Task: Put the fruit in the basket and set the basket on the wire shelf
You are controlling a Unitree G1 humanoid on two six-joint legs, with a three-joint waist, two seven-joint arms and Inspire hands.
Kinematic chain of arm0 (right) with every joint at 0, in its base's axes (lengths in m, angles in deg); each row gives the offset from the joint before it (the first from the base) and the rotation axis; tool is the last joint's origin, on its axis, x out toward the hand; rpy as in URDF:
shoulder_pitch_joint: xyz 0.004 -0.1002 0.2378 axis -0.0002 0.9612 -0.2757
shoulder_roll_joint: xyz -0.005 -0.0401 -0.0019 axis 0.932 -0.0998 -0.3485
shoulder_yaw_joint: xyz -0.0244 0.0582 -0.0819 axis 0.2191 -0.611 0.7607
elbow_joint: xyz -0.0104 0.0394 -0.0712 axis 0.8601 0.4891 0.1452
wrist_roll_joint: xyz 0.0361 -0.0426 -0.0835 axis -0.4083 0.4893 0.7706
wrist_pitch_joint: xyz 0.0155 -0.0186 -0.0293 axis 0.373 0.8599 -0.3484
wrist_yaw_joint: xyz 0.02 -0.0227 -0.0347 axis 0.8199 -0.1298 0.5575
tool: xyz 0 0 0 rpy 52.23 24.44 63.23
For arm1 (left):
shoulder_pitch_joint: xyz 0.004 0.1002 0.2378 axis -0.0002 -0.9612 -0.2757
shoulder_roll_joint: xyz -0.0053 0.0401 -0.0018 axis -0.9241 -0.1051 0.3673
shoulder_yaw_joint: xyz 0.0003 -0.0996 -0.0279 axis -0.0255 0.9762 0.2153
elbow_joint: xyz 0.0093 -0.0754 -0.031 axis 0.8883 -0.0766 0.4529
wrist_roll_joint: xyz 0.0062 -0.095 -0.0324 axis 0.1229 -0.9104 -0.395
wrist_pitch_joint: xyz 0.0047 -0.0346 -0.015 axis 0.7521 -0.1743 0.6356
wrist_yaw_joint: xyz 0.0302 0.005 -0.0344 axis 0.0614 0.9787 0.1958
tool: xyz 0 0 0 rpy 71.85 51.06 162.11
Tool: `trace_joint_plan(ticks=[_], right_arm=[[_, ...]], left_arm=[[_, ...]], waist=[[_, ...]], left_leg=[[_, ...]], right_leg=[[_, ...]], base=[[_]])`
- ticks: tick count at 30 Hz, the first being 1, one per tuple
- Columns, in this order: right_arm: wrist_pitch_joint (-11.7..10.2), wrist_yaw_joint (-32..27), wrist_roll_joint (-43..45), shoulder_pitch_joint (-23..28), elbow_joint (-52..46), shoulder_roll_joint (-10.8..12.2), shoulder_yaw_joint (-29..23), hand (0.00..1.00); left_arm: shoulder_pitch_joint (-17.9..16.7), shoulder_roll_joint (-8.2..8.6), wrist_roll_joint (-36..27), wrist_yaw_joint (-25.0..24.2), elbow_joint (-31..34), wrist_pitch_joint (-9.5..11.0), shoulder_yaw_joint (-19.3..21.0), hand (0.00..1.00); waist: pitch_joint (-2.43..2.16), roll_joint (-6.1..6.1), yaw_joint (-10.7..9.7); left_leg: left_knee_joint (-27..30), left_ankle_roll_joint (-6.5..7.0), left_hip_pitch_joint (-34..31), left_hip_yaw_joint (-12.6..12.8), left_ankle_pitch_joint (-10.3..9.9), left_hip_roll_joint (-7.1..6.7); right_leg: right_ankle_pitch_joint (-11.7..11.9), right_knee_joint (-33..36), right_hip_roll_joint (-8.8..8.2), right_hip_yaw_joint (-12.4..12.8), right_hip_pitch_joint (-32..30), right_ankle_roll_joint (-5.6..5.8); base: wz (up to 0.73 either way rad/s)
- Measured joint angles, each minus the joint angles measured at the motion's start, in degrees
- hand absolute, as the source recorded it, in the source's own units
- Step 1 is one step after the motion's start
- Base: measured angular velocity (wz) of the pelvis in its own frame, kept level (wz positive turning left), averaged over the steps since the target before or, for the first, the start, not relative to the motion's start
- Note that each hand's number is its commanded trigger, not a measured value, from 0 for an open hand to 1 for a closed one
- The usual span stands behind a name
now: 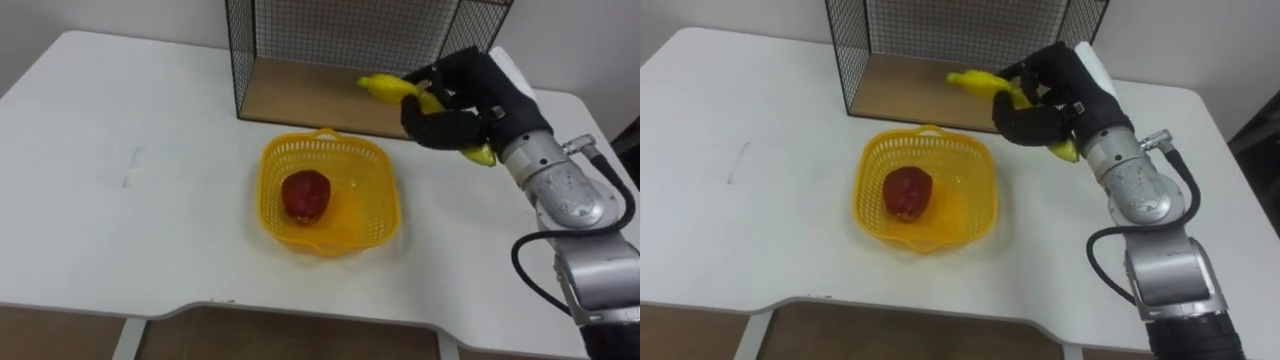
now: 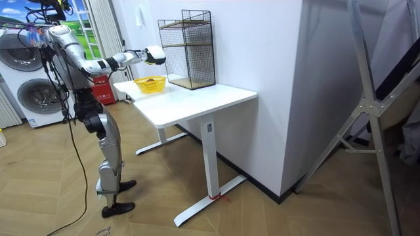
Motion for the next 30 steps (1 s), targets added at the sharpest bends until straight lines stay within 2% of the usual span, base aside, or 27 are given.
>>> trace_joint_plan(ticks=[2, 3, 4, 5, 9, 15, 21, 30], right_arm=[[0.0, 0.8, 0.1, 0.0, 0.0, 0.0, 0.9, 1.0], [0.0, 1.2, 0.5, 0.0, 0.0, 0.1, 1.6, 0.91], [0.0, 1.5, 0.9, 0.0, 0.0, 0.1, 1.8, 0.63], [0.0, 2.0, 1.6, 0.0, 0.0, 0.1, 1.8, 0.0], [0.0, 2.3, 2.2, 0.0, 0.0, 0.3, 1.9, 0.0], [-0.1, 2.4, 4.0, 0.9, 0.0, 1.4, 2.3, 0.0], [-0.1, 3.9, 5.4, 3.2, 0.1, 1.7, 2.3, 0.0], [-0.1, 4.1, 5.4, 3.4, 0.1, 2.1, 2.3, 0.0]], left_arm=[[0.2, -0.02, 0.0, 0.0, -0.5, 0.1, -0.3, 0.0], [0.3, -0.03, 0.1, 0.0, -0.6, 0.1, -0.6, 0.0], [0.4, -0.03, 0.1, -0.1, -0.6, 0.1, -0.6, 0.0], [0.7, -0.05, 0.1, -0.5, -0.7, 0.2, -0.8, 0.0], [2.0, -0.1, 0.1, -0.9, -1.8, 0.6, -1.0, 0.0], [2.2, -0.11, 0.1, -0.8, -2.7, 0.7, -1.1, 0.0], [2.2, -0.11, 0.1, -0.9, -2.7, 0.7, -1.0, 0.0], [2.2, -0.11, 0.1, -1.0, -2.6, 0.6, -0.9, 0.0]], waist=[[0.02, 0.03, 0.1], [0.03, 0.02, 0.3], [0.03, 0.02, 0.3], [0.06, 0.03, 0.5], [0.19, -0.04, 1.4], [0.3, 0.01, 1.3], [0.29, 0.02, 1.3], [0.18, -0.04, 1.2]], left_leg=[[-0.1, 0.0, 0.0, 0.0, 0.0, 0.0], [-0.1, 0.0, 0.0, 0.0, 0.0, 0.0], [-0.2, 0.0, -0.1, 0.0, 0.0, -0.01], [-0.2, 0.0, -0.1, -0.1, 0.0, -0.02], [-0.2, -0.01, -0.1, -0.2, 0.0, -0.02], [-0.2, -0.01, -0.1, -0.2, 0.0, -0.03], [-0.1, -0.01, -0.5, -0.2, 0.0, -0.02], [-0.1, -0.01, -0.5, -0.1, 0.0, -0.02]], right_leg=[[0.0, 0.0, -0.02, -0.3, 0.0, 0.0], [0.0, 0.0, -0.03, -0.5, 0.0, 0.0], [0.0, 0.0, -0.04, -0.6, 0.0, 0.0], [0.0, 0.0, -0.05, -0.8, 0.0, 0.0], [0.0, -0.1, -0.03, -1.1, 0.0, 0.0], [0.0, -0.1, -0.05, -1.2, 0.0, 0.0], [0.0, -0.1, -0.04, -1.2, -0.3, 0.0], [0.0, -0.1, -0.07, -1.3, -0.4, 0.0]], base=[[0.0], [0.0], [0.0], [0.0], [0.02], [0.0], [0.0], [0.0]])
